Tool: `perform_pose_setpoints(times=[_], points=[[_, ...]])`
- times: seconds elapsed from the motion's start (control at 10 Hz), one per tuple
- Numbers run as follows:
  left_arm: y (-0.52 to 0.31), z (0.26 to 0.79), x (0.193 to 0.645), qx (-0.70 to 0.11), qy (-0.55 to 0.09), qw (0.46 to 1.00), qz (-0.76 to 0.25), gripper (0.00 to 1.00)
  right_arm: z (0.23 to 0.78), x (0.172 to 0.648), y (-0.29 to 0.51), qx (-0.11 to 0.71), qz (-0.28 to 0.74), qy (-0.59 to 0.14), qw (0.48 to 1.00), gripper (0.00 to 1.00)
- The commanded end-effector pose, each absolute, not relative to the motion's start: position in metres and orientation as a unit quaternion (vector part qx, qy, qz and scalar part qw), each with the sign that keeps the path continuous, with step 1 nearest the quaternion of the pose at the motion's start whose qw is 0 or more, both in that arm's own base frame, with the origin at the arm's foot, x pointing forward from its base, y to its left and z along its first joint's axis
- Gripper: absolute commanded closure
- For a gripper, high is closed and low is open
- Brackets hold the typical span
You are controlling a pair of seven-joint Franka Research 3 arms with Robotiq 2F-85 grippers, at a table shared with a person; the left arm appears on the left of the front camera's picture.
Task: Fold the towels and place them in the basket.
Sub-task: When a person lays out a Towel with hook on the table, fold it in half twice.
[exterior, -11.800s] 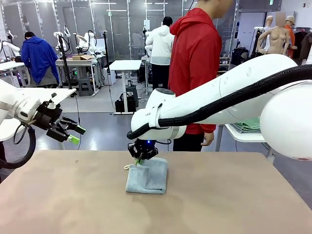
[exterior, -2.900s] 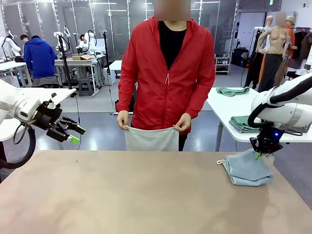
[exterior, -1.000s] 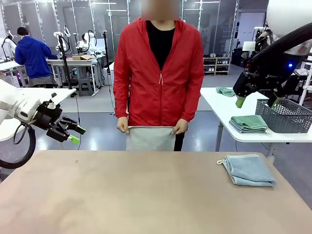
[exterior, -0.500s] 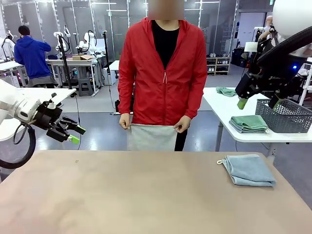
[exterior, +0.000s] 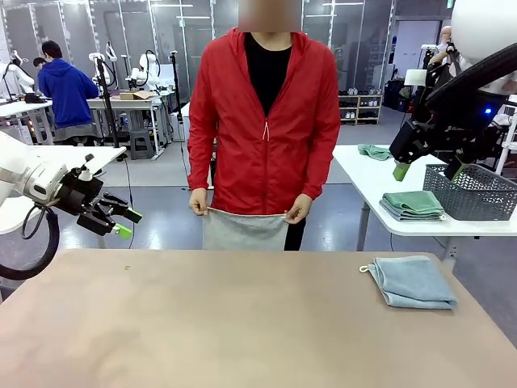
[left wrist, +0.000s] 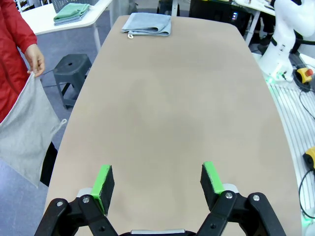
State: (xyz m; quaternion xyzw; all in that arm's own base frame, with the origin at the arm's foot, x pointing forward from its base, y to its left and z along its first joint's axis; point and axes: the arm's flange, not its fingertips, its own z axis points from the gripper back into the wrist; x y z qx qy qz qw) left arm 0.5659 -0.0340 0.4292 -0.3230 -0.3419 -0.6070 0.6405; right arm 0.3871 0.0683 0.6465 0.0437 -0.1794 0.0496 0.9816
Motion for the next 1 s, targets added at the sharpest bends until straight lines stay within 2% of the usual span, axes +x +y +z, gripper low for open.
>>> perform_pose_setpoints(times=[0.0,0.9], points=[[-0.0349,0.4299,0.5660,-0.319,-0.344,0.642,-0.607,0.11,0.6471,0.3867,0.0697,0.044,0.044,-0.177,0.982,0.00],[-0.0349,0.4299,0.5660,-0.319,-0.344,0.642,-0.607,0.11,0.6471,0.3867,0.0697,0.044,0.044,-0.177,0.982,0.00]])
